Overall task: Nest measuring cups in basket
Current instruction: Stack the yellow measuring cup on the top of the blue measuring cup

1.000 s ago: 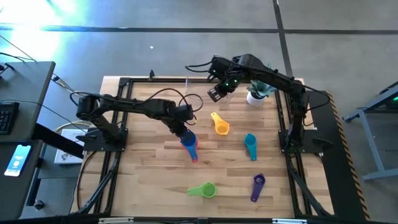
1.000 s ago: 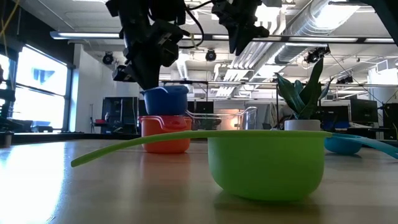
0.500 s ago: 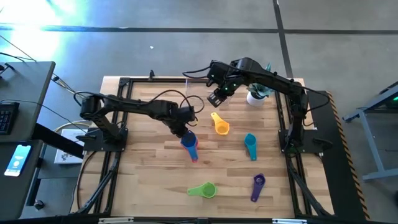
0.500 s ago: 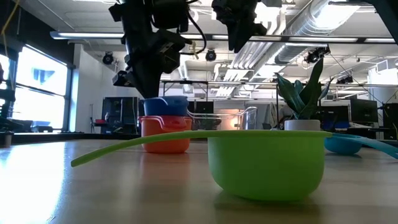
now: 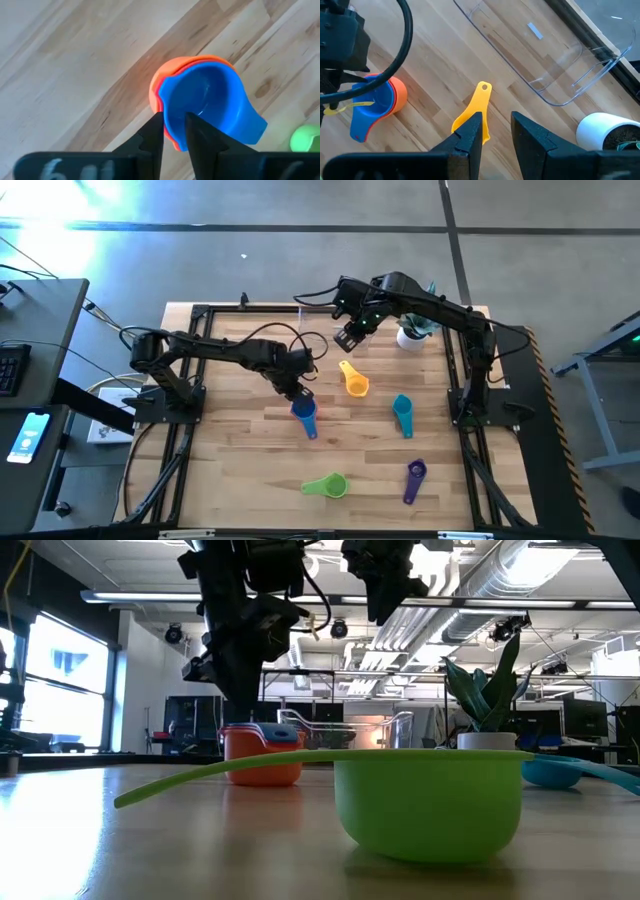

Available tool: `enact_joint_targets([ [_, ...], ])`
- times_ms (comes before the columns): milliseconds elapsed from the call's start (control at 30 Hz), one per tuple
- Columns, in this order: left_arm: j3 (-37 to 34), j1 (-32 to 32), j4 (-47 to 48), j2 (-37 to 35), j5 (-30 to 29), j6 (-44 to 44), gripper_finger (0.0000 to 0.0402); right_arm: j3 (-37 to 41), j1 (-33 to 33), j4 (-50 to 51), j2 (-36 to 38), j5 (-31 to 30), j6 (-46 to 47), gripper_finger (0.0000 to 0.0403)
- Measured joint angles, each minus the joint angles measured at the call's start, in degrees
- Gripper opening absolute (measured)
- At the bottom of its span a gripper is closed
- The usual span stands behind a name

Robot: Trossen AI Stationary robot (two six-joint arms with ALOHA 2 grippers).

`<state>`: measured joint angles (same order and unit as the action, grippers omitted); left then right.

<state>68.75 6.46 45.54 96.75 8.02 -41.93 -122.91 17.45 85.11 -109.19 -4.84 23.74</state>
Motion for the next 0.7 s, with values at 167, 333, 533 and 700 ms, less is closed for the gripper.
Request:
enact_joint_targets([
  [167, 0.00, 0.36, 0.11, -0.27, 1.01, 0.12, 0.0091, 0.00, 0.00, 1.03, 0.00, 0.13, -0.62, 0.0094],
  [333, 0.00, 2.21, 0.25, -2.50, 3.52, 2.96, 0.0097, 0.00, -0.25, 3.22, 0.00, 0.11, -0.25, 0.0094],
  [533, 0.00, 4.66, 1.66, -8.13, 3.46, 6.55, 0.0093, 0.00, -1.70, 4.61, 0.00, 0.11, -0.61, 0.0094],
  [700, 0.02, 5.80, 3.22, -13.62, 3.28, 9.54, 0.0092, 0.00, -4.38, 4.95, -0.02, -1.20, 2.63, 0.0094],
])
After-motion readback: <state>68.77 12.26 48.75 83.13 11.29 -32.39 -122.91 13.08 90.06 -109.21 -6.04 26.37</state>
